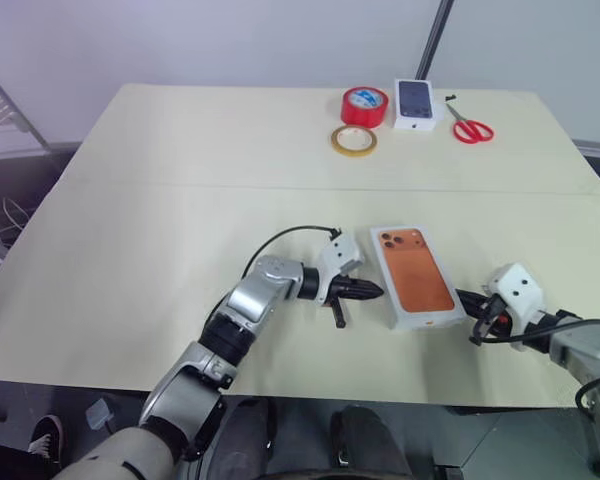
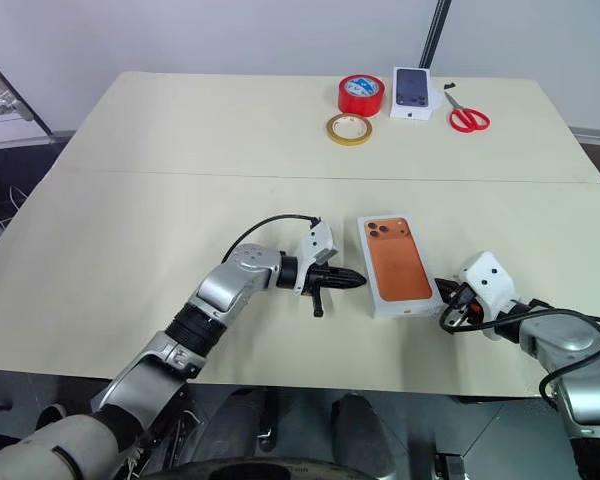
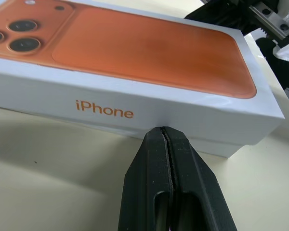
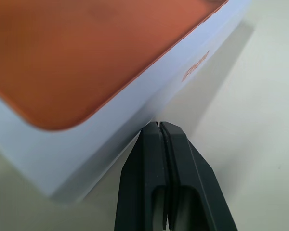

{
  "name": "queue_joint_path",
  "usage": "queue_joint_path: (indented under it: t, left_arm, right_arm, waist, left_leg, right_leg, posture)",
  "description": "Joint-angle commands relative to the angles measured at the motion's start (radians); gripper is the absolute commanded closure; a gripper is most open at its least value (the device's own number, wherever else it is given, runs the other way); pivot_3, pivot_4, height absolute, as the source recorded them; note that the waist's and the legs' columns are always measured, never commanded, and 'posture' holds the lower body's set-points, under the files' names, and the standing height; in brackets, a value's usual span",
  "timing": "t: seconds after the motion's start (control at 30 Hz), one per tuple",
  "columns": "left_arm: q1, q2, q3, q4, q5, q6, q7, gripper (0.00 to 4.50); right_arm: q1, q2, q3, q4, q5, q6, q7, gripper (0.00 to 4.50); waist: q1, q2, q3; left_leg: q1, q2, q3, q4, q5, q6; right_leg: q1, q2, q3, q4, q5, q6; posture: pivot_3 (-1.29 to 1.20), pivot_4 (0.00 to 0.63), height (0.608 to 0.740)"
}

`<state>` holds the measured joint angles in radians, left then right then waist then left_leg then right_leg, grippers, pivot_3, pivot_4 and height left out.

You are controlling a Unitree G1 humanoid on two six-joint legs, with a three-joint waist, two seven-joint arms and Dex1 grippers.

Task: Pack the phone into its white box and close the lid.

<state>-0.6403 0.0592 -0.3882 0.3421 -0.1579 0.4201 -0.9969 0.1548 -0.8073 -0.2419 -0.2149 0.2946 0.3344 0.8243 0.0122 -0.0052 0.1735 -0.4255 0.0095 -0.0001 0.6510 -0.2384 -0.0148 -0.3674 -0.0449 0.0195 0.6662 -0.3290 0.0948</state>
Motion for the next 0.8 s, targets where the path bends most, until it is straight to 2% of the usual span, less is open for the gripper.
queue_joint_path:
  t: [0.03, 0.27, 0.47, 0.7, 0.8]
  left_arm:
    - [-0.007, -0.004, 0.011, -0.031, 0.001, -0.027, 0.016, 4.50]
    - [-0.010, 0.014, 0.027, -0.032, 0.003, -0.051, 0.033, 4.50]
    - [-0.030, 0.027, 0.117, -0.089, -0.098, 0.004, 0.006, 4.50]
    - [-0.107, 0.000, 0.159, 0.063, -0.077, -0.031, 0.073, 4.50]
    - [-0.120, -0.017, 0.128, 0.149, -0.018, -0.100, 0.117, 4.50]
  right_arm:
    - [-0.006, -0.015, 0.009, -0.025, -0.017, -0.027, 0.017, 4.44]
    - [-0.005, -0.039, -0.007, 0.015, -0.039, -0.054, 0.050, 4.44]
    - [-0.042, -0.092, -0.092, 0.030, 0.032, -0.038, 0.128, 4.44]
    - [-0.152, -0.066, -0.080, 0.087, 0.011, -0.042, 0.064, 4.44]
    - [-0.227, -0.019, -0.014, 0.149, -0.054, -0.057, -0.020, 4.44]
  waist:
    - [0.000, 0.000, 0.000]
    - [0.000, 0.000, 0.000]
    - [0.000, 0.000, 0.000]
    - [0.001, 0.000, 0.000]
    - [-0.003, 0.000, 0.000]
  left_leg:
    - [0.000, 0.000, 0.000, 0.000, 0.000, 0.000]
    - [0.000, 0.000, 0.000, 0.000, 0.000, 0.000]
    - [0.000, 0.000, 0.000, 0.000, 0.000, 0.000]
    - [0.001, 0.000, 0.000, 0.001, 0.000, 0.000]
    - [0.001, 0.000, 0.000, 0.001, 0.000, 0.000]
  right_leg:
    - [0.000, 0.000, 0.000, 0.000, 0.000, 0.000]
    - [0.000, 0.000, 0.000, 0.000, 0.000, 0.000]
    - [0.000, 0.000, 0.000, 0.000, 0.000, 0.000]
    - [0.002, 0.000, -0.001, 0.000, 0.000, 0.000]
    - [0.002, 0.000, -0.001, 0.000, 0.000, 0.000]
  posture:
    - [0.00, 0.150, 0.740]
    - [0.00, 0.150, 0.740]
    - [0.00, 0.150, 0.740]
    - [0.00, 0.150, 0.740]
    - [0.00, 0.150, 0.740]
